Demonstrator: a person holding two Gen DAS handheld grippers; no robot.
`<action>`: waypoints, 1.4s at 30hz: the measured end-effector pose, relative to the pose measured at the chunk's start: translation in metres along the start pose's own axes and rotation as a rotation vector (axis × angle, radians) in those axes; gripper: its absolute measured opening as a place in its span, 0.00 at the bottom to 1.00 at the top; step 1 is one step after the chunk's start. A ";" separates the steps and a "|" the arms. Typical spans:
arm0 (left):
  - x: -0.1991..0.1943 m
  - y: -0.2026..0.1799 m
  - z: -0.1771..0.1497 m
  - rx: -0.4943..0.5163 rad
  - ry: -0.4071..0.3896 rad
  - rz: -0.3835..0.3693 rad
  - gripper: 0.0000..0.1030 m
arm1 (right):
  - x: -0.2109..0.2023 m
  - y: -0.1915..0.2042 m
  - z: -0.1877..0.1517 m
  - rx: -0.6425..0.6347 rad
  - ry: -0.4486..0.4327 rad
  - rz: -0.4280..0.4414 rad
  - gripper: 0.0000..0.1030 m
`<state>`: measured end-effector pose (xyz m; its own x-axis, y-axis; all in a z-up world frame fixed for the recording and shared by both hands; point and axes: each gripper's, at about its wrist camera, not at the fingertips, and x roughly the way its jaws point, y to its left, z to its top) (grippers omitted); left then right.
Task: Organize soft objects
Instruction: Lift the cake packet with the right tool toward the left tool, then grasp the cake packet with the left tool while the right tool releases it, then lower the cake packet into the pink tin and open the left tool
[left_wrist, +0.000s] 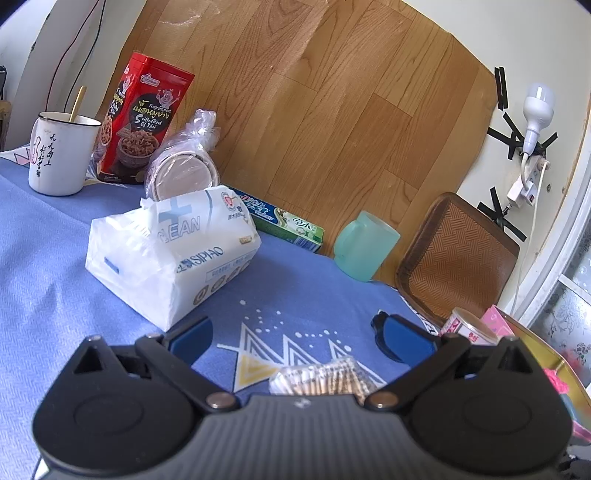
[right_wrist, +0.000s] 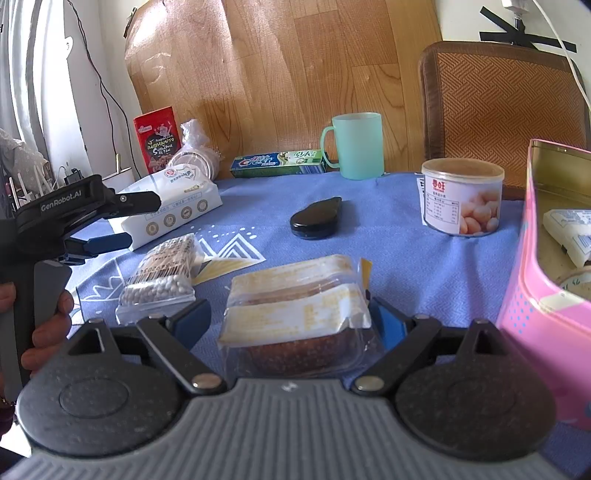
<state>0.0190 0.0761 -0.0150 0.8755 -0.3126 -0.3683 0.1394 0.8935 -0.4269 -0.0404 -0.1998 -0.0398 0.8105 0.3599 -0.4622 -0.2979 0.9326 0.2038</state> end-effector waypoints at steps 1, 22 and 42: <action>0.000 0.000 0.000 0.000 0.000 0.000 0.99 | 0.000 0.001 0.000 -0.001 0.003 0.002 0.92; -0.031 -0.055 -0.008 0.052 0.343 -0.336 0.95 | -0.014 0.018 -0.005 -0.180 0.075 0.094 0.95; 0.008 -0.197 0.002 0.273 0.327 -0.563 0.80 | -0.093 -0.004 0.005 -0.212 -0.264 -0.244 0.68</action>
<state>-0.0005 -0.1014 0.0678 0.4580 -0.7938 -0.4002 0.6790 0.6029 -0.4188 -0.1119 -0.2376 0.0070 0.9635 0.1339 -0.2320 -0.1558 0.9846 -0.0788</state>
